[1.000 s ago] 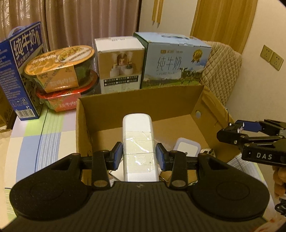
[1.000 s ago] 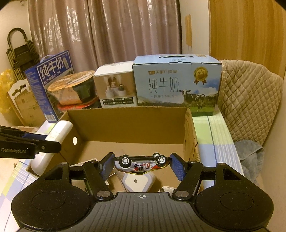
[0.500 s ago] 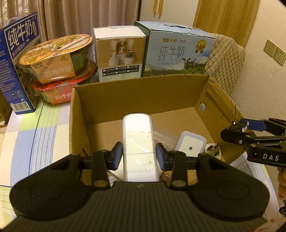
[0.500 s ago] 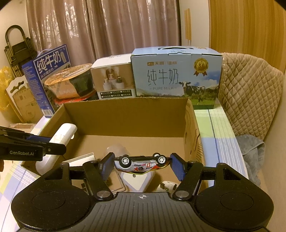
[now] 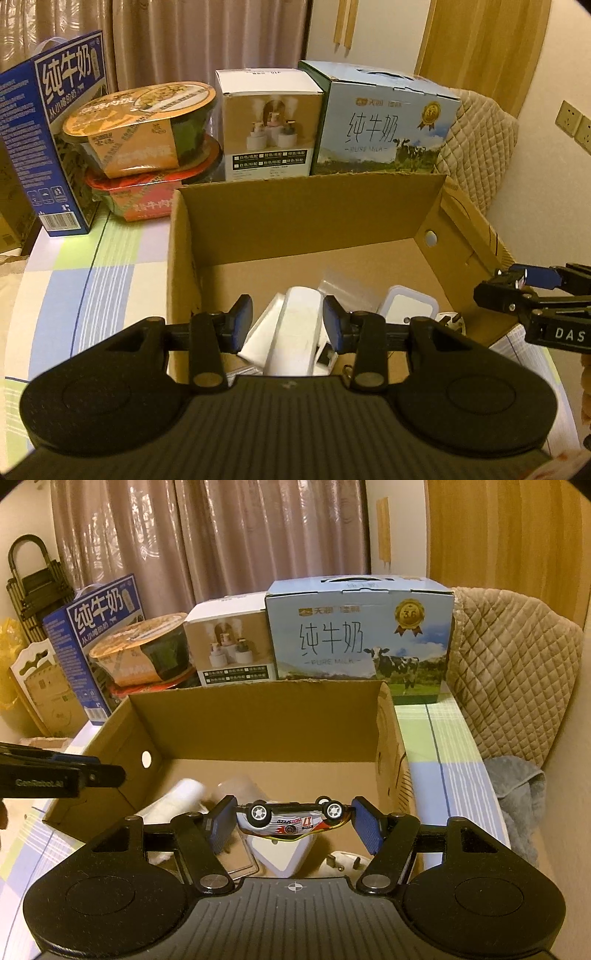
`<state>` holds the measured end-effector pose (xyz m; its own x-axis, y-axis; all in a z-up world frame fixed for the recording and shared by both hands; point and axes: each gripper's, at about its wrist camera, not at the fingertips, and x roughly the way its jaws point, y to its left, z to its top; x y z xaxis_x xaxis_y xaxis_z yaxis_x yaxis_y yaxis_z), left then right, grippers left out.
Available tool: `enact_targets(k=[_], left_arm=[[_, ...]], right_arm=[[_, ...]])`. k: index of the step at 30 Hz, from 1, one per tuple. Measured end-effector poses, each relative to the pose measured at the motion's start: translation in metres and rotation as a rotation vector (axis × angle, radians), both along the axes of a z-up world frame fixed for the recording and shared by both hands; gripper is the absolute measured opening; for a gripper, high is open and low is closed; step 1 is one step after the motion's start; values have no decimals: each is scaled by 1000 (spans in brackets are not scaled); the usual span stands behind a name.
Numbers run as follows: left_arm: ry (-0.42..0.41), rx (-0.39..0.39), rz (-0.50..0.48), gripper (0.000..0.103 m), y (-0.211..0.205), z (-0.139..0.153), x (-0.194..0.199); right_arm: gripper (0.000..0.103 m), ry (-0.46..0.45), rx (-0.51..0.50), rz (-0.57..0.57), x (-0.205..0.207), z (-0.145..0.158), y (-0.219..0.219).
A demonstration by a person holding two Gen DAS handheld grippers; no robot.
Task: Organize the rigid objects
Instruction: 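Carry the toy car and white stick over the box and lower them inside, then open both tools to release the toy car and white stick into the box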
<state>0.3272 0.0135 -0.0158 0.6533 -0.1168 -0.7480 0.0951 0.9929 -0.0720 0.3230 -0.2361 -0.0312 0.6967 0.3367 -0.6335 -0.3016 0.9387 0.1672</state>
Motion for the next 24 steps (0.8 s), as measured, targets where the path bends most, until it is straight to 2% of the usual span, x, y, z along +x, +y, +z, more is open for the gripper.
enact_targets(k=[4, 11, 14, 19, 24], left_arm=[[-2, 6, 2, 40, 2, 2, -6], [-1, 2, 1, 40, 3, 3, -10], [2, -2, 6, 45, 3, 3, -10], [4, 3, 3, 46, 2, 2, -10], [10, 4, 5, 53, 3, 1, -9]], right_arm=[[64, 5, 6, -7, -2, 0, -2], [64, 4, 7, -12, -3, 1, -2], [64, 3, 8, -14, -3, 1, -2], [64, 14, 11, -22, -2, -1, -4], [64, 22, 13, -40, 0, -4, -7]])
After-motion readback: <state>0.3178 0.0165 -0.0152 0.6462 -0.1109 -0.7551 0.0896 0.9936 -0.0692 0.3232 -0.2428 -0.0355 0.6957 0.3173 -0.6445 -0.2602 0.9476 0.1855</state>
